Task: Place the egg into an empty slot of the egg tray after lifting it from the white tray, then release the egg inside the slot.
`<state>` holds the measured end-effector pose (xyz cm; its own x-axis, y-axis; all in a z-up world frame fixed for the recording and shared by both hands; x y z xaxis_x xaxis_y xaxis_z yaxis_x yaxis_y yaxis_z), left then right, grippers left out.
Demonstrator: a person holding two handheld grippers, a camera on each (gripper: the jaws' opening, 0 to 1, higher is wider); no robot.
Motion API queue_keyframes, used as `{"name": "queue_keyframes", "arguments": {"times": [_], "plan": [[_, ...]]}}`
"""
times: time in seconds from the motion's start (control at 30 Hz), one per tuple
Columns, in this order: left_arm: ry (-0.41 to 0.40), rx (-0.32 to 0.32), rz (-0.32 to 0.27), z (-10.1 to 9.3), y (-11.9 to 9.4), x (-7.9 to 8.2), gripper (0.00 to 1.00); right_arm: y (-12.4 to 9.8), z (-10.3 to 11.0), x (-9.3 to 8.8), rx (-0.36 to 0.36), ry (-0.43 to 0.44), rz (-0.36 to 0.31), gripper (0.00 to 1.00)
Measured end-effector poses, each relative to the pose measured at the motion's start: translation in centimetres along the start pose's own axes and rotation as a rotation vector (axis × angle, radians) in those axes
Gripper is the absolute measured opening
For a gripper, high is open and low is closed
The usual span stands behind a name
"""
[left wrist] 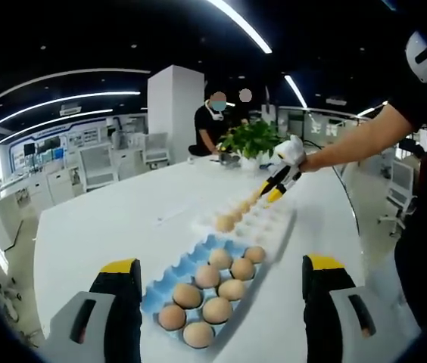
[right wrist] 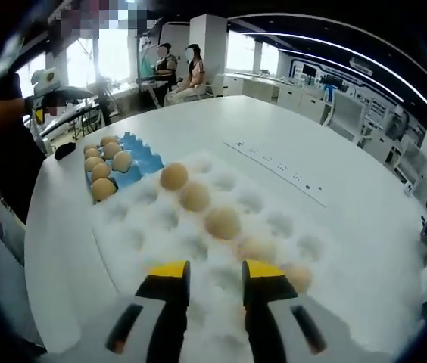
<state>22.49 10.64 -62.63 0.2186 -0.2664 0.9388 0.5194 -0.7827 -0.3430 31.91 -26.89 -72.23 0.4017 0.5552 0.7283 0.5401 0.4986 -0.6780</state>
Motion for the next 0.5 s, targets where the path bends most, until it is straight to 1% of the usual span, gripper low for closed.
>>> {"name": "queue_keyframes", "arguments": {"times": [0.17, 0.33, 0.5], "plan": [[0.000, 0.001, 0.001, -0.1, 0.3, 0.0, 0.90, -0.6, -1.2, -1.0, -0.021, 0.024, 0.006, 0.29], [-0.002, 0.004, 0.005, -0.2, 0.3, -0.1, 0.90, -1.2, -2.1, -1.6, -0.036, 0.029, 0.012, 0.29], [-0.001, 0.013, 0.003, -0.2, 0.2, 0.1, 0.90, -1.5, -3.1, -3.0, -0.053, 0.047, 0.035, 0.29]]}}
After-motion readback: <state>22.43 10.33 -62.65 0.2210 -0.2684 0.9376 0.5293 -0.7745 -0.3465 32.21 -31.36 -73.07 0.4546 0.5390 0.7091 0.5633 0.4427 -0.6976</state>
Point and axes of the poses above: the point that each gripper's makers call its tool centre point, and the gripper's own axes: y roughly forward along the fingers, z roughly to its left, x roughly out of its top, the point moved 3 cm from there along -y, roughly backward along the fingers, and after that the axes turned 4 degrees about -x, right-handed, at the moved point
